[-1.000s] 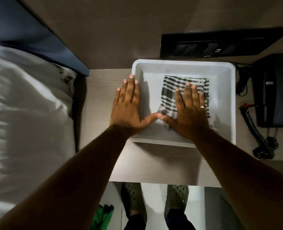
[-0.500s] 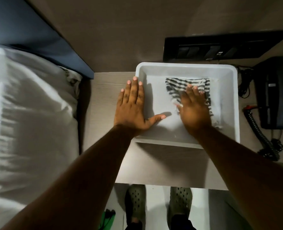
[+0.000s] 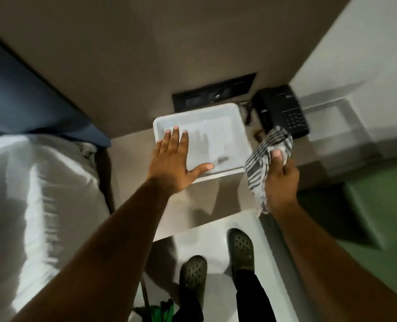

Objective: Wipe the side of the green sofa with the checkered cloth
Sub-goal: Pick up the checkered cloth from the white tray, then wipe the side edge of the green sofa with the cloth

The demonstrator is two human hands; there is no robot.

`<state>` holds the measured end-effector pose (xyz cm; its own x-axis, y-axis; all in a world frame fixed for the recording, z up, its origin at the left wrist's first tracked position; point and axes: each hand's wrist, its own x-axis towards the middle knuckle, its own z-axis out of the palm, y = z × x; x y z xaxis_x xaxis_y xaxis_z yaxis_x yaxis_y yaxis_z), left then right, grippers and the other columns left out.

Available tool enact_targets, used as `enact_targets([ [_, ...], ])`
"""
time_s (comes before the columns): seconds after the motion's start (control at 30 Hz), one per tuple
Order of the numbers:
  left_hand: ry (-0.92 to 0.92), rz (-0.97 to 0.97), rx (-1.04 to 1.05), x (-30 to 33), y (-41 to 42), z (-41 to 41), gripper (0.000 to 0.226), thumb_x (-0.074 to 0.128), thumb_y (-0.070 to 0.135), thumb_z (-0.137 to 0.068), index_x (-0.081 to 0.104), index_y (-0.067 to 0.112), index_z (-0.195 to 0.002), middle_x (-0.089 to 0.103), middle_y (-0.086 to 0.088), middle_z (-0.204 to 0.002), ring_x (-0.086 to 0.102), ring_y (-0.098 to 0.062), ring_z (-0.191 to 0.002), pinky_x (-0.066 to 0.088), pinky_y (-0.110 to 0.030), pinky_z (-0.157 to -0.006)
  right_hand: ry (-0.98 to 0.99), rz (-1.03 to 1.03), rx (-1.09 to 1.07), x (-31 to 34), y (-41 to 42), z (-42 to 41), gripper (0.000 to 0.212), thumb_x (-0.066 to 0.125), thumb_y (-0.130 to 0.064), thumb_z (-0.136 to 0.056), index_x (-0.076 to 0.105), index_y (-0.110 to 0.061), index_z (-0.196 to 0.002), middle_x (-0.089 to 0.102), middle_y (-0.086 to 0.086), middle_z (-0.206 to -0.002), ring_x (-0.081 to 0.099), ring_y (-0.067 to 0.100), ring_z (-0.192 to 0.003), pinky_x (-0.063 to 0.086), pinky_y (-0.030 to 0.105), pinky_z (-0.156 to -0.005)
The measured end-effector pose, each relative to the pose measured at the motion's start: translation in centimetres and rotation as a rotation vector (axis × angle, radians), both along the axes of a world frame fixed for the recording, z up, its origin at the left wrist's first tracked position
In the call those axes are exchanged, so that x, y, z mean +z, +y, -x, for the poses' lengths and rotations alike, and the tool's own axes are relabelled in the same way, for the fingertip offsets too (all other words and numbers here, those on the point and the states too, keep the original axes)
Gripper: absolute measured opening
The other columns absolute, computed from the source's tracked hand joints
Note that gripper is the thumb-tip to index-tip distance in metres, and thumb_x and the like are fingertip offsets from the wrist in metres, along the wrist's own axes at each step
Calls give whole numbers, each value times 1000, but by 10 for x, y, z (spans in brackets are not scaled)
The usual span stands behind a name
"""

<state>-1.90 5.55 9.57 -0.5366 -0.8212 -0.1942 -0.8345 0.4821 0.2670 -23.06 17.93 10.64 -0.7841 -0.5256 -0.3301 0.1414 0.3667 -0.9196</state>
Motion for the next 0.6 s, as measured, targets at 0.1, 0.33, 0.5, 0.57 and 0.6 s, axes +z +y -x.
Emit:
enact_targets([
  [0.1,63,-11,-110,69,30,35,123,7,95,-67,8,13,-158,3,-12,-167,3,-33,-154,4,-48,-124,-29,16,-227,63,67,2,35,51,-39,-98,61,-12,-119,71,5,-108,69,20,-101,55,47,-96],
  [0.33,176,98,-615,229,153,187,128,2,98,-64,15,11,-157,10,-16,-166,7,-32,-154,10,-49,-124,100,108,-671,212,265,33,22,50,-32,-100,65,-19,-110,72,-5,-101,68,12,-97,55,27,-83],
  [0.5,227,199,-1001,311,290,279,131,-9,98,-60,6,13,-158,2,-14,-167,1,-30,-154,6,-48,-125,148,119,-1012,264,425,36,31,51,-35,-100,65,-13,-117,72,6,-109,67,19,-101,53,40,-94],
  [0.57,276,216,-1106,331,350,306,131,-8,99,-59,9,14,-158,4,-13,-167,3,-30,-154,7,-48,-124,168,93,-1141,272,487,27,33,51,-36,-99,65,-11,-116,72,8,-108,67,21,-102,52,43,-96],
  [0.6,288,224,-1168,339,385,317,130,-6,99,-61,9,14,-158,4,-13,-167,4,-30,-154,9,-48,-124,170,86,-1218,275,520,20,33,51,-37,-99,65,-12,-115,72,7,-107,66,22,-103,52,43,-97],
])
